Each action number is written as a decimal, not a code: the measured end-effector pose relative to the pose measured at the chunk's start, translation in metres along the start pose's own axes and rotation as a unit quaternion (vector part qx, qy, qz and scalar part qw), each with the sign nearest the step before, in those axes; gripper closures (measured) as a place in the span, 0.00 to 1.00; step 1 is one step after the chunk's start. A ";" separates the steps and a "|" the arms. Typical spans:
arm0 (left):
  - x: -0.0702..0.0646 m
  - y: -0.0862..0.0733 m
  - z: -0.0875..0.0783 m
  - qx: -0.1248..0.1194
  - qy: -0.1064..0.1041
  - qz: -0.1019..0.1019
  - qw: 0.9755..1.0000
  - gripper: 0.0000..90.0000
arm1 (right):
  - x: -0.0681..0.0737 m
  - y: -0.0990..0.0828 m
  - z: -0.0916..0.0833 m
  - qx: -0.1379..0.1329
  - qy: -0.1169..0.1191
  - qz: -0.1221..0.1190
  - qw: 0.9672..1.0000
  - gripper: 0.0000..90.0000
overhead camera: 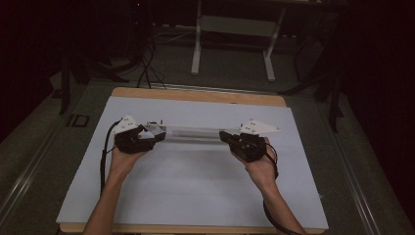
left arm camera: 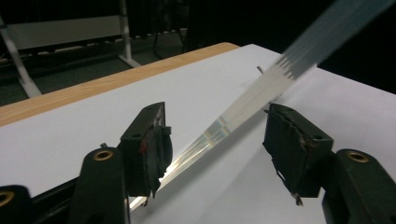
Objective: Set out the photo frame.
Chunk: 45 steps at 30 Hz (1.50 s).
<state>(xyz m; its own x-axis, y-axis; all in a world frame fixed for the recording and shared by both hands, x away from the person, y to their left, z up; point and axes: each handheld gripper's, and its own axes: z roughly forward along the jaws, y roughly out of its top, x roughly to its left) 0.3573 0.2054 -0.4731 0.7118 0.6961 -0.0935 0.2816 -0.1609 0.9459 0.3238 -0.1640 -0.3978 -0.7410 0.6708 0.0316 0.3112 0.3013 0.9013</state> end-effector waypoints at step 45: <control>0.014 0.012 0.013 -0.011 0.018 -0.043 0.999 0.48 | -0.061 -0.048 0.006 0.044 -0.103 0.010 0.994 0.61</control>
<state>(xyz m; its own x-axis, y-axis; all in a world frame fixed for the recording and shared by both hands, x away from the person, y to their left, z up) 0.3790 0.2046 -0.4669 0.6623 0.7311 -0.1639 0.3257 -0.0839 0.9418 0.3580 -0.2157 -0.4452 -0.5989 0.7994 -0.0489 0.3818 0.3386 0.8600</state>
